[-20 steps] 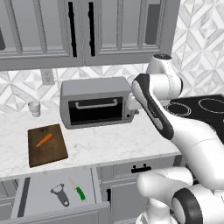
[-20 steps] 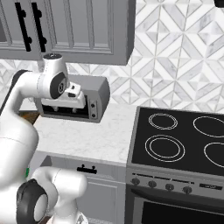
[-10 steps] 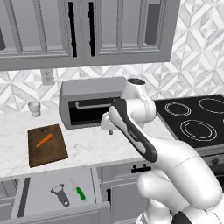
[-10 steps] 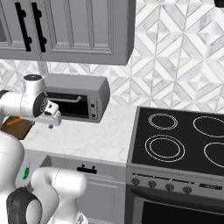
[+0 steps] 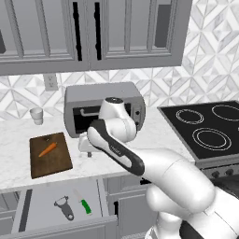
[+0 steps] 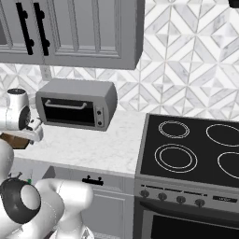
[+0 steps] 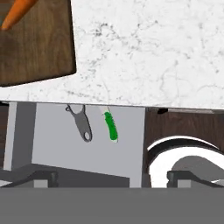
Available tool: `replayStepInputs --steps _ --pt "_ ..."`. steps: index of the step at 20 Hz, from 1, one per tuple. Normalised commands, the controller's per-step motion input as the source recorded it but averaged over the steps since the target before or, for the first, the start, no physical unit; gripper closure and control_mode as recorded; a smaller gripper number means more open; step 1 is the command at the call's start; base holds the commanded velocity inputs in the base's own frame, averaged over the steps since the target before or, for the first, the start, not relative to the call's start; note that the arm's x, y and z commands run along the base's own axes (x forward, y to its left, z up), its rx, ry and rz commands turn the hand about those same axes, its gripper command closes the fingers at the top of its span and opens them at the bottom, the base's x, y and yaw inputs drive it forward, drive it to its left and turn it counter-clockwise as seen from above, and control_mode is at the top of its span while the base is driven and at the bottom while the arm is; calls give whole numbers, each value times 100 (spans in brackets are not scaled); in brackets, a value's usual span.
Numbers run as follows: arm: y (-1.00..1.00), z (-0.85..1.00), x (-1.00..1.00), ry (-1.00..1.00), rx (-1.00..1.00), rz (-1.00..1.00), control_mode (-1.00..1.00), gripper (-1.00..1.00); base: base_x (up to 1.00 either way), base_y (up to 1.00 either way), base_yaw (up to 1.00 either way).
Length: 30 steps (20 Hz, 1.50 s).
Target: Place the appropriate cutting tool for cutting the carrot skin on the cutting board.
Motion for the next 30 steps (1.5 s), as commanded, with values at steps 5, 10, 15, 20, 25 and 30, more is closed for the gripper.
replayStepInputs --steps 5,10,15,20,25,30 --pt "89 -55 -46 -4 0 12 -100 -100 0 0 0" --pt "40 -62 -21 -13 0 11 -100 -100 0 0 0" --pt "23 -46 0 -1 1 0 -100 -100 0 0 0" --pt "36 -35 0 2 0 0 -100 -100 0 0 0" --pt "48 -36 -6 0 -1 0 -100 -100 0 0 0" --pt "10 -38 0 0 -3 0 -100 -100 0 0 0"
